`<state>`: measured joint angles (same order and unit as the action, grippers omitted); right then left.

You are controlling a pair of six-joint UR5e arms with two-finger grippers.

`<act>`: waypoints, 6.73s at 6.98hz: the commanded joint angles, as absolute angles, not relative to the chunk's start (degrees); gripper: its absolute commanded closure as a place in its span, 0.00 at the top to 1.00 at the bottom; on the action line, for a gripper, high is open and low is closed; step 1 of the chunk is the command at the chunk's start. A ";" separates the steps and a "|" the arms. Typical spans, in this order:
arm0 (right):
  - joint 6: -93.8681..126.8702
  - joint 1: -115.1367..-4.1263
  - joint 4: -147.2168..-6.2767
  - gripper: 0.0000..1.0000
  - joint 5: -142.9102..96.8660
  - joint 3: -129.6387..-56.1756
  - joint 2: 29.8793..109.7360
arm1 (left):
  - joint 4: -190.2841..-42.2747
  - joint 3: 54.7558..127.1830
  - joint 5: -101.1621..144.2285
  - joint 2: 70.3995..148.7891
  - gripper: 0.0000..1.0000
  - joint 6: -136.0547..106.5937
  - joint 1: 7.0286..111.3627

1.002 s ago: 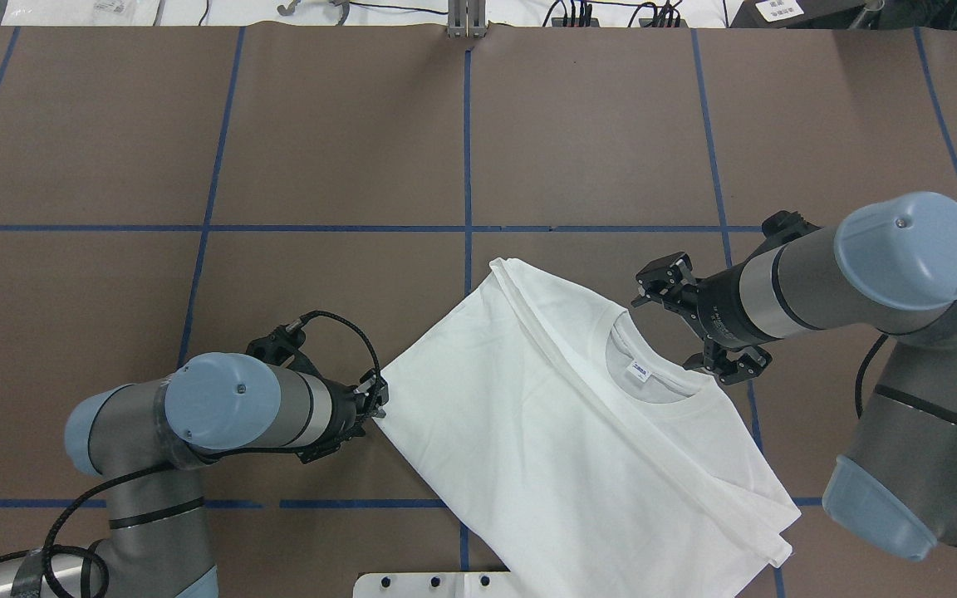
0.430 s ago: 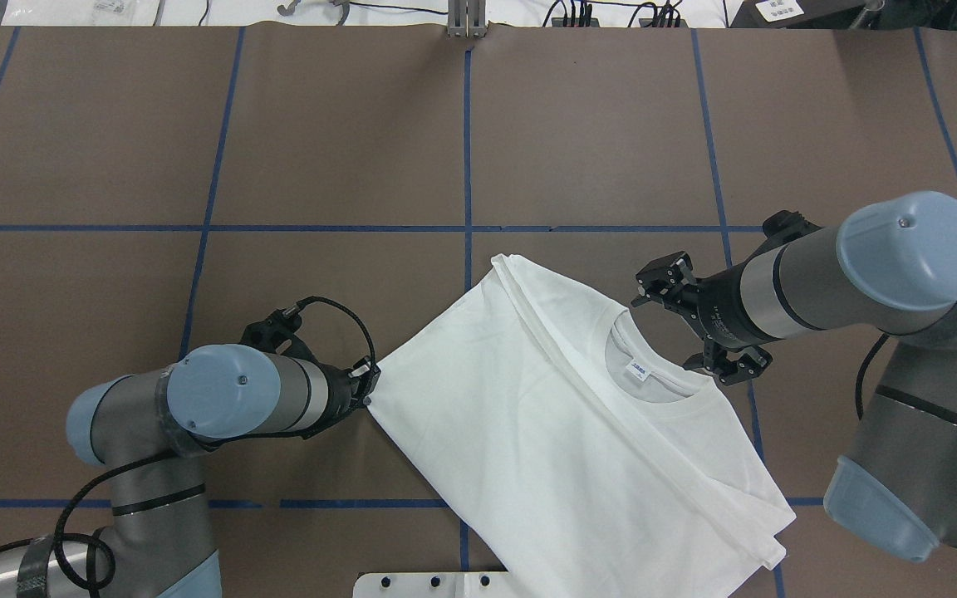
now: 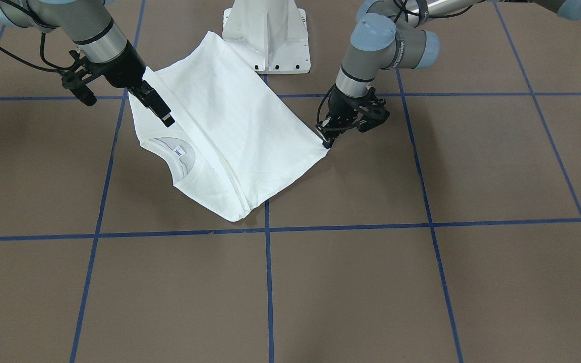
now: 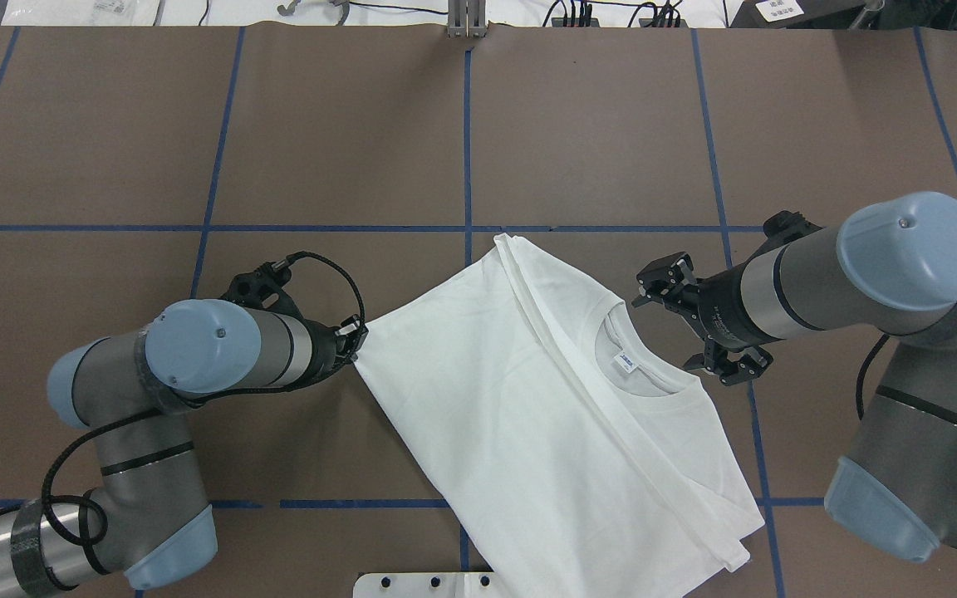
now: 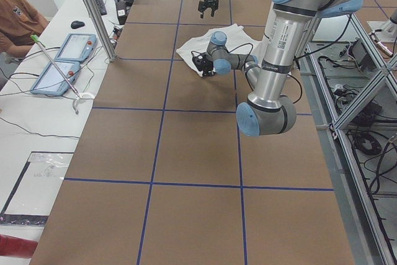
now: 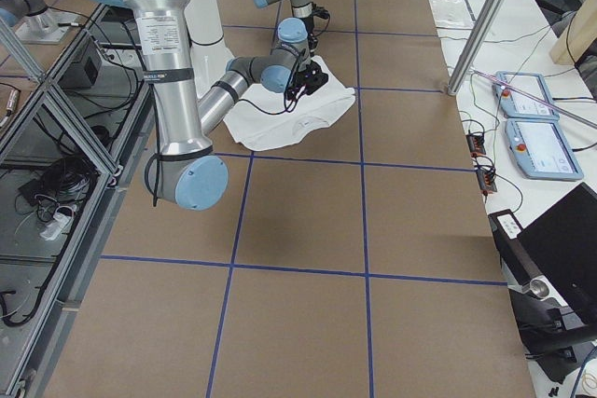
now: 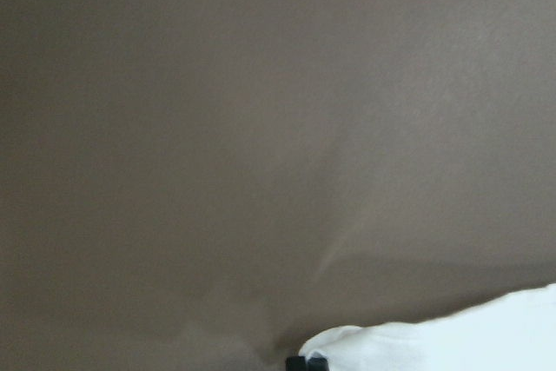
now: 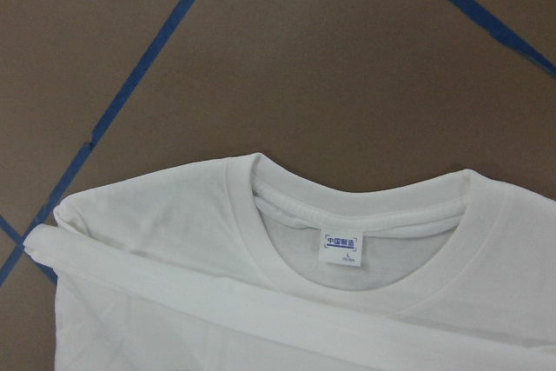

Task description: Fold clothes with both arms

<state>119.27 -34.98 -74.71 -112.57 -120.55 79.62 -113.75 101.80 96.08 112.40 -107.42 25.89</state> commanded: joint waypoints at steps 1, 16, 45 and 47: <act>119.18 -34.81 -74.53 1.00 -112.50 -120.32 79.45 | -114.17 95.24 96.15 116.95 0.00 -99.17 33.71; 74.06 -17.40 -103.31 1.00 -94.31 -101.55 48.48 | -136.67 75.14 112.06 124.64 0.35 -87.89 52.38; 135.53 -11.16 -84.55 0.98 -85.08 -106.00 62.93 | -132.36 84.64 112.41 121.20 0.38 -88.51 52.47; 135.70 -11.16 -84.64 0.97 -85.08 -105.91 62.93 | -132.36 84.64 112.32 121.03 0.38 -88.51 52.38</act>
<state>135.48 -11.18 -84.62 -85.09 -106.02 62.99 -132.36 84.61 112.36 121.09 -88.51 52.45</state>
